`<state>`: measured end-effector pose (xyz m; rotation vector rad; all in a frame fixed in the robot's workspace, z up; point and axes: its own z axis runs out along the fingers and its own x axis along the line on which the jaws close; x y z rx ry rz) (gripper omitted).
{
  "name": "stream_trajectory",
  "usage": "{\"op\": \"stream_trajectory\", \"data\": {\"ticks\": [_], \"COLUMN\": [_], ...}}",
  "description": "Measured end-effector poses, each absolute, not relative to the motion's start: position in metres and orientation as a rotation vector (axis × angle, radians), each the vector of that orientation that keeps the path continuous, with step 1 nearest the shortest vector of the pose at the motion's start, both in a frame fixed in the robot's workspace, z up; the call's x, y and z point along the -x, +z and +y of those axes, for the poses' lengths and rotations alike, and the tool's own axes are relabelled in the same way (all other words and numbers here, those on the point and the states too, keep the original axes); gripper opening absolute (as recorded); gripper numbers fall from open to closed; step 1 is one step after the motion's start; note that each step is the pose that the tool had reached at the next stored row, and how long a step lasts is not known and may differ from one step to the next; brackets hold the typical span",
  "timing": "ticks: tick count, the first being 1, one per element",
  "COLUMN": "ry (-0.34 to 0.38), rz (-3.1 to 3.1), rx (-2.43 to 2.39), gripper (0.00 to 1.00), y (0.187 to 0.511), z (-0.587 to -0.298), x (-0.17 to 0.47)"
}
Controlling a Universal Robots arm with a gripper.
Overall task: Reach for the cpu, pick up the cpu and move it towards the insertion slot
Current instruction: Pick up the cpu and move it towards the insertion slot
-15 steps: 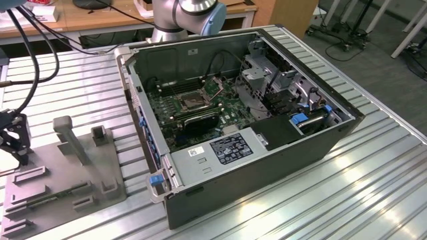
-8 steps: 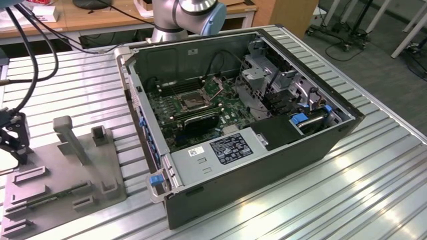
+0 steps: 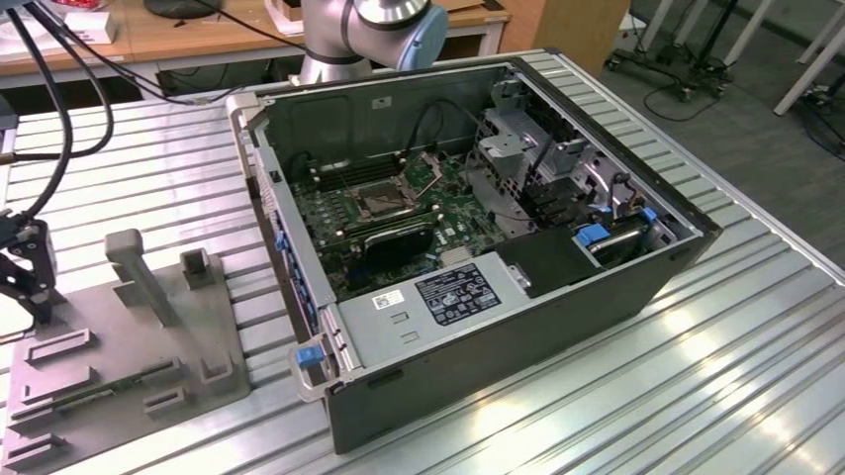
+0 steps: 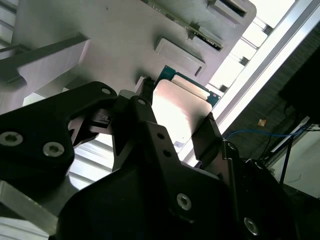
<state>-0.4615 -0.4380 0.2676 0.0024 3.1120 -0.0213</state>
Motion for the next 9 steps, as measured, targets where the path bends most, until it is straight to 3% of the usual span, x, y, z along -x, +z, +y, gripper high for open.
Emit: {"op": "stream_trajectory", "data": {"ticks": [9], "ry": [-0.021], "rz": [3.110], "rx": [-0.002], "gripper": [0.55], "y": [0.2716], "z": [-0.4380], "x": [0.4624]}}
